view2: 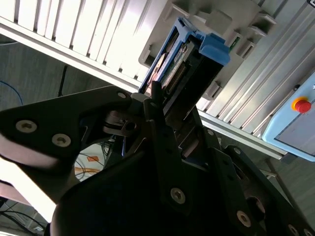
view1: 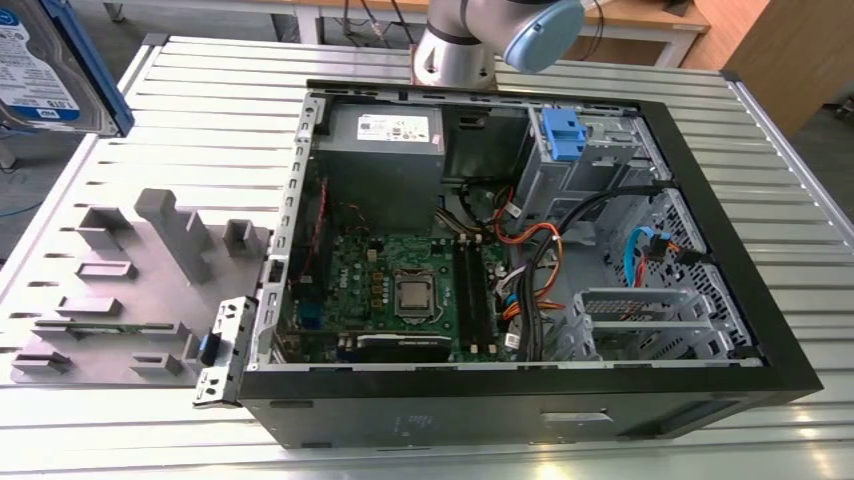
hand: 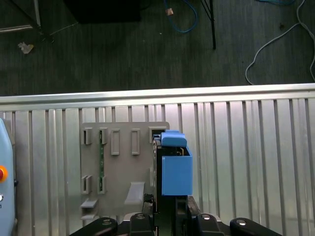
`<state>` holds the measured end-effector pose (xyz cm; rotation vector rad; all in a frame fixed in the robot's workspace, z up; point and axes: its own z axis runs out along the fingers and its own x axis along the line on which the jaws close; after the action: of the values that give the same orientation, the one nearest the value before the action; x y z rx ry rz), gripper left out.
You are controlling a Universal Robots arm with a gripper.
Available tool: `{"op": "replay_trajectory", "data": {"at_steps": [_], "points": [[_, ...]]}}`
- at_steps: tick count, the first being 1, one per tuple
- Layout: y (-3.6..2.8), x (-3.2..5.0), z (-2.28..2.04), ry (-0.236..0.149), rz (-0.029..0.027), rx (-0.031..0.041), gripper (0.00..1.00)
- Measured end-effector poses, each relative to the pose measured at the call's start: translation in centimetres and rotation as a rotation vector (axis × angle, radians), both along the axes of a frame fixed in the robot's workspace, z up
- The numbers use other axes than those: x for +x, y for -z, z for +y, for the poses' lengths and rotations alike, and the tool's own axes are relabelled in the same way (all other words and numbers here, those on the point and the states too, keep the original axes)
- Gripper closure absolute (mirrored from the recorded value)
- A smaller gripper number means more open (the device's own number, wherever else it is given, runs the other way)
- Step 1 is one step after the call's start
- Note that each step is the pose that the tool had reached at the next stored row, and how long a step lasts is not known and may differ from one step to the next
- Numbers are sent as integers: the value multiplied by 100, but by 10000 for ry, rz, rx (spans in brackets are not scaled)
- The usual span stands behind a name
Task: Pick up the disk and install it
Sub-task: 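Pick up the disk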
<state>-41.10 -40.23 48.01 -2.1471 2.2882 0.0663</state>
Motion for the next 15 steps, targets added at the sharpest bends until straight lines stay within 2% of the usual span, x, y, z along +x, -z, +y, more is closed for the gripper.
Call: {"op": "replay_trajectory", "data": {"at_steps": [4,15], "points": [[-19,0,0,0,0,0,65],[-151,0,0,0,1,-1,65]]}}
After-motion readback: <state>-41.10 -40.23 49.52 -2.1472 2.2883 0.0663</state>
